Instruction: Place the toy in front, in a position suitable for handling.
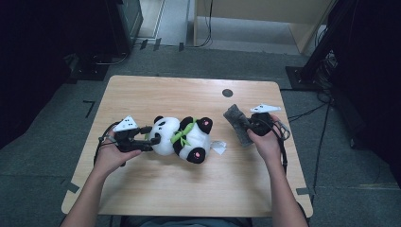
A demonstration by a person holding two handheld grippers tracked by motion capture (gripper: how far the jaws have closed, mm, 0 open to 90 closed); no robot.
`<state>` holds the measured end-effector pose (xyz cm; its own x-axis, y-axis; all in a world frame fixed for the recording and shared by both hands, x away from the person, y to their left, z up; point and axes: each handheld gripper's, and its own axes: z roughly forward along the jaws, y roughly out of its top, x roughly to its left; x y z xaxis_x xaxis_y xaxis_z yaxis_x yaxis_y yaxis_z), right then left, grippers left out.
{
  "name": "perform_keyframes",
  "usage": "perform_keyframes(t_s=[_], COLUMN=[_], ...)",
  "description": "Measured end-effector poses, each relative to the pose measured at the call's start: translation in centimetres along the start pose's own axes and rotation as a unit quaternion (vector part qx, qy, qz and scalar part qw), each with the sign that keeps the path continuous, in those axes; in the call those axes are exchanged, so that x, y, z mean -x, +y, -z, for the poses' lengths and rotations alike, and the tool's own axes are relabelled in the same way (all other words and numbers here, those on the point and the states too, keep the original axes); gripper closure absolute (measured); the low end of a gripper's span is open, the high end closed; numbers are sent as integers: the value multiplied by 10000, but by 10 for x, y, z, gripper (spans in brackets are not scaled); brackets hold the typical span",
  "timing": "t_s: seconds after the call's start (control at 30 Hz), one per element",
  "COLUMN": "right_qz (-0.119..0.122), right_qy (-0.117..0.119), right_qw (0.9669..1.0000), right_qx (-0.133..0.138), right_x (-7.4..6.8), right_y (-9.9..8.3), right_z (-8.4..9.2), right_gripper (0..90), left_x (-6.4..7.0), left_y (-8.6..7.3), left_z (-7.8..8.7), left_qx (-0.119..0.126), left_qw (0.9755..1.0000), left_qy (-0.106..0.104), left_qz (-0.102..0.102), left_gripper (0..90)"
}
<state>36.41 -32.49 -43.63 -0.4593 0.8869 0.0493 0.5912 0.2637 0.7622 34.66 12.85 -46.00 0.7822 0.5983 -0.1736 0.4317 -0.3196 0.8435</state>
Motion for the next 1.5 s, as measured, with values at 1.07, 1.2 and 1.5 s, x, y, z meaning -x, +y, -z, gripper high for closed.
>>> perform_keyframes(t_s=[1.07,1.2,1.5], right_qz=[571,832,1102], right_qy=[622,700,993], right_qw=[9962,9940,9888], right_qx=[195,82,-152], right_x=[-54,-71,-105], right_y=[68,87,111], right_z=[20,19,2], right_gripper=[791,790,790], left_x=[29,29,28], left_y=[-21,-22,-23], left_z=[-16,-16,-16], left_qx=[100,115,182], left_qw=[9966,9964,9963], left_qy=[745,765,740], left_qz=[347,340,385], left_gripper=[332,349,362])
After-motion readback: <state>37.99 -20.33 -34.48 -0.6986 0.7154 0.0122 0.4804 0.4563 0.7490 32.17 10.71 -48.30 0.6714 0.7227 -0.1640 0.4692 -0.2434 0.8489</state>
